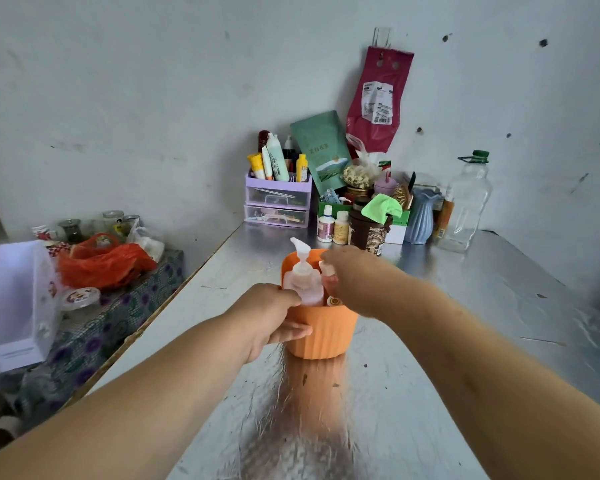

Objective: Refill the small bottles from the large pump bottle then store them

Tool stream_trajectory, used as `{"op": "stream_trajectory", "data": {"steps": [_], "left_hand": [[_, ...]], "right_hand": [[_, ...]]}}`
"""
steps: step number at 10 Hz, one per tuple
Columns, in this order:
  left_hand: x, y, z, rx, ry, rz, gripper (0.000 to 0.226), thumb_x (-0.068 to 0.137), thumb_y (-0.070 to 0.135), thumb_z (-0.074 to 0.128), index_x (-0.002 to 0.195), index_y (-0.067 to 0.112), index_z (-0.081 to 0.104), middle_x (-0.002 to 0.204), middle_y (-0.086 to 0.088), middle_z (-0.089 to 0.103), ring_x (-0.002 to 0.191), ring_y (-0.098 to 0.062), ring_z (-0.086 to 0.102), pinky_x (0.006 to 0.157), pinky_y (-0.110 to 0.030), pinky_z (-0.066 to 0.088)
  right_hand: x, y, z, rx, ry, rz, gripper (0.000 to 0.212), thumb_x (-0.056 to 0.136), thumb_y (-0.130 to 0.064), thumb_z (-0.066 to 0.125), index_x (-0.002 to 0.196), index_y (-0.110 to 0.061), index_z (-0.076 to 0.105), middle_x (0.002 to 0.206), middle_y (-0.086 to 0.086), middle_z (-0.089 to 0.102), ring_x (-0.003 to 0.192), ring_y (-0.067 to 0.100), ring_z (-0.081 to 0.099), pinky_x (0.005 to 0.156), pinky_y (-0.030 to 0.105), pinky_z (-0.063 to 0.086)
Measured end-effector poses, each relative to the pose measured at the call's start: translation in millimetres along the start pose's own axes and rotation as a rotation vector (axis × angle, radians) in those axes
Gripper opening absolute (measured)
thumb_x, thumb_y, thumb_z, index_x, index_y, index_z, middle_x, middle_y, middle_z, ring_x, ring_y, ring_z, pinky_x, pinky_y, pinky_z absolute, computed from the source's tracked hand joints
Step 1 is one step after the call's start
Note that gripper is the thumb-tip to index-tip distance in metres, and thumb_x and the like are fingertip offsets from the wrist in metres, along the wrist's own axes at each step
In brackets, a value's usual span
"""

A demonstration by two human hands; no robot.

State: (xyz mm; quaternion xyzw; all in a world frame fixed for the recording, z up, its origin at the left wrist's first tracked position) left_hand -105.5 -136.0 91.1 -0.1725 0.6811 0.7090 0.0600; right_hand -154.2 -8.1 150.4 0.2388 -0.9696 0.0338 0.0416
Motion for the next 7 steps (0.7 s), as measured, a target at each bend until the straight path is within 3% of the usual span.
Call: {"op": "stream_trajectory", "data": {"steps": [1, 2, 3, 4, 5, 7], "left_hand": [[1.9, 2.8, 0.3, -0.020, 0.005, -0.001, 0.027, 0.098, 0.012, 0.049, 0.124, 0.004, 0.051, 0.113, -0.023, 0.060, 0.073, -0.030, 0.073, 0.067, -0.030, 0.062], [4.0, 2.5, 0.8, -0.057, 0.013, -0.009, 0.027, 0.098, 0.014, 0.051, 0.124, 0.006, 0.050, 0.115, -0.022, 0.058, 0.077, -0.033, 0.072, 0.068, -0.032, 0.062], [6.1, 1.1, 2.8, -0.089, 0.025, -0.021, 0.025, 0.099, 0.019, 0.052, 0.121, 0.008, 0.050, 0.116, -0.020, 0.058, 0.082, -0.034, 0.072, 0.064, -0.031, 0.062], [9.8, -0.1, 5.4, -0.130, 0.051, -0.048, 0.031, 0.100, 0.027, 0.053, 0.125, 0.011, 0.046, 0.126, -0.019, 0.050, 0.088, -0.037, 0.071, 0.063, -0.033, 0.062], [20.4, -1.3, 6.8, -0.158, 0.061, -0.074, 0.049, 0.099, 0.033, 0.054, 0.141, 0.011, 0.041, 0.138, -0.020, 0.044, 0.090, -0.040, 0.070, 0.071, -0.036, 0.061], [35.2, 1.9, 12.8, -0.199, 0.069, -0.071, 0.054, 0.099, 0.032, 0.054, 0.147, 0.015, 0.035, 0.150, -0.016, 0.037, 0.094, -0.041, 0.068, 0.078, -0.040, 0.060]], "right_hand": [[-11.5, 11.9, -0.3, 0.147, 0.148, 0.087, 0.044, 0.097, -0.027, 0.046, 0.140, -0.022, 0.039, 0.139, 0.004, 0.041, 0.127, 0.026, 0.036, 0.102, 0.034, 0.033], [-22.6, 29.2, 11.8, 0.396, 0.189, 0.332, 0.044, 0.096, -0.035, 0.047, 0.135, -0.015, 0.040, 0.131, 0.008, 0.045, 0.122, 0.030, 0.046, 0.098, 0.039, 0.040], [-34.4, 33.8, 37.1, 0.867, 0.044, 0.475, 0.042, 0.096, -0.045, 0.046, 0.114, -0.006, 0.047, 0.092, 0.009, 0.063, 0.089, 0.030, 0.068, 0.083, 0.045, 0.057], [-45.5, 27.8, 62.8, 1.149, -0.103, 0.514, 0.040, 0.098, -0.046, 0.041, 0.110, -0.010, 0.050, 0.082, 0.007, 0.064, 0.081, 0.029, 0.072, 0.086, 0.048, 0.056], [-48.4, 30.9, 78.8, 1.186, -0.112, 0.514, 0.039, 0.099, -0.044, 0.040, 0.112, -0.010, 0.055, 0.086, 0.007, 0.064, 0.086, 0.030, 0.072, 0.087, 0.047, 0.056], [-46.5, 36.1, 91.2, 1.319, -0.055, 0.514, 0.019, 0.098, -0.030, 0.049, 0.099, -0.014, 0.060, 0.105, 0.013, 0.065, 0.096, 0.029, 0.068, 0.085, 0.040, 0.058]]}}
Point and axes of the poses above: each hand's wrist, its own x-axis towards the middle knuckle, its own z-axis out of the palm, y = z × x, the point moved 4 cm from there along x, towards the middle knuckle
